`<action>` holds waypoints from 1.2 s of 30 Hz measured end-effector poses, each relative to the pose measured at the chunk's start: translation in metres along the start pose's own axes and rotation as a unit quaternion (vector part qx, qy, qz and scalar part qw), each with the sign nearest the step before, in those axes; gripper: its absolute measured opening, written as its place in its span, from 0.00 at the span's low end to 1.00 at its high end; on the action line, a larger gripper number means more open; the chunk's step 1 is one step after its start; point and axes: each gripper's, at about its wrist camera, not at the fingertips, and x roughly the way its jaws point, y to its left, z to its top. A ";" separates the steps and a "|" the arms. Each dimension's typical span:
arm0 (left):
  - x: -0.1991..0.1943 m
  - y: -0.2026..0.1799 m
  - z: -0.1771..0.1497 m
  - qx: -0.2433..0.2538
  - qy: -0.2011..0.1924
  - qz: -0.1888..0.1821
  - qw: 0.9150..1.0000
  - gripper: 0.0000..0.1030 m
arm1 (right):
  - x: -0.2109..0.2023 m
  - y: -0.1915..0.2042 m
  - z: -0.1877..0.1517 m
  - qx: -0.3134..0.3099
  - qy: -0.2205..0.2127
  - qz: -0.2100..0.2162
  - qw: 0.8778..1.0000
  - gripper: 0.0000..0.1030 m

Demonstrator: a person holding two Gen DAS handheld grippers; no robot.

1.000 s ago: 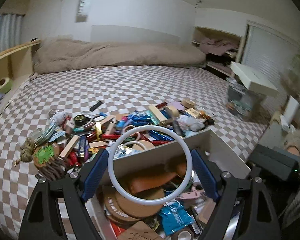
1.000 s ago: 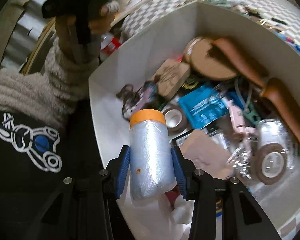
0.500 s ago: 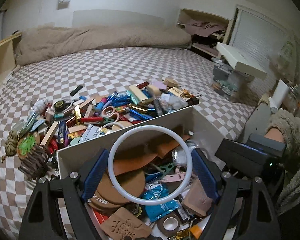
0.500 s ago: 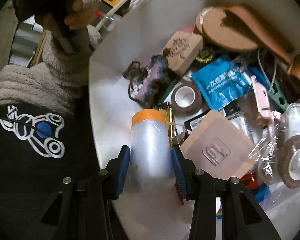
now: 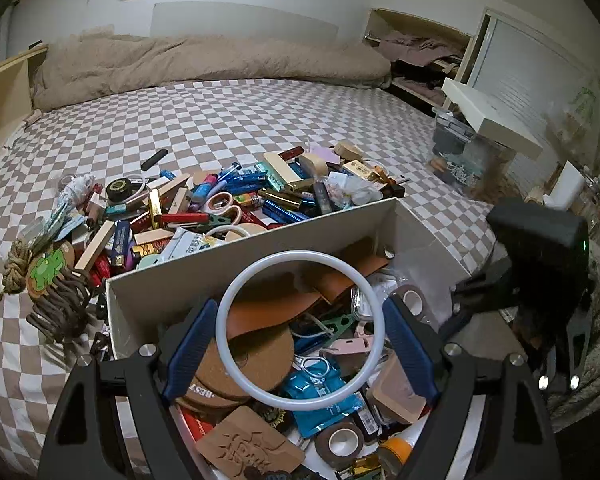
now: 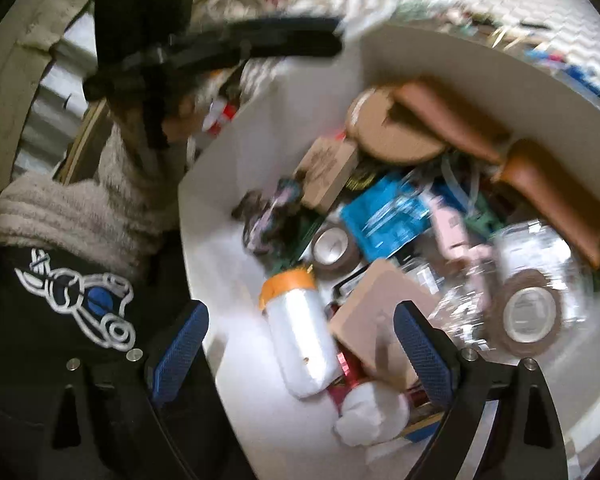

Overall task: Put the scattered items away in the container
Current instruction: 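Open the right gripper to drop the foil roll while the left gripper lowers the white ring into the box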

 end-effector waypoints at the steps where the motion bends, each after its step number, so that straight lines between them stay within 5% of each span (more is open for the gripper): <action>1: 0.000 0.000 -0.001 0.000 0.001 0.001 1.000 0.82 | -0.005 -0.002 -0.002 0.006 -0.024 -0.009 1.000 0.91; 7: 0.007 0.003 -0.010 -0.004 0.019 0.025 1.000 0.82 | -0.011 -0.009 -0.001 0.032 -0.104 -0.034 0.993 0.92; 13: 0.026 0.011 -0.005 -0.011 0.056 0.053 0.997 0.82 | -0.006 -0.007 -0.001 0.024 -0.112 -0.059 0.992 0.97; 20: 0.059 0.008 0.005 0.056 0.123 0.104 0.985 0.82 | -0.018 -0.005 -0.008 0.019 -0.143 -0.054 0.988 0.97; 29: 0.086 -0.025 0.015 0.114 0.168 0.057 0.978 0.82 | -0.021 -0.005 -0.012 0.015 -0.160 -0.034 0.986 0.97; 36: 0.101 -0.037 0.016 0.140 0.188 0.062 0.970 0.82 | -0.022 -0.004 -0.015 0.012 -0.165 -0.028 0.986 0.97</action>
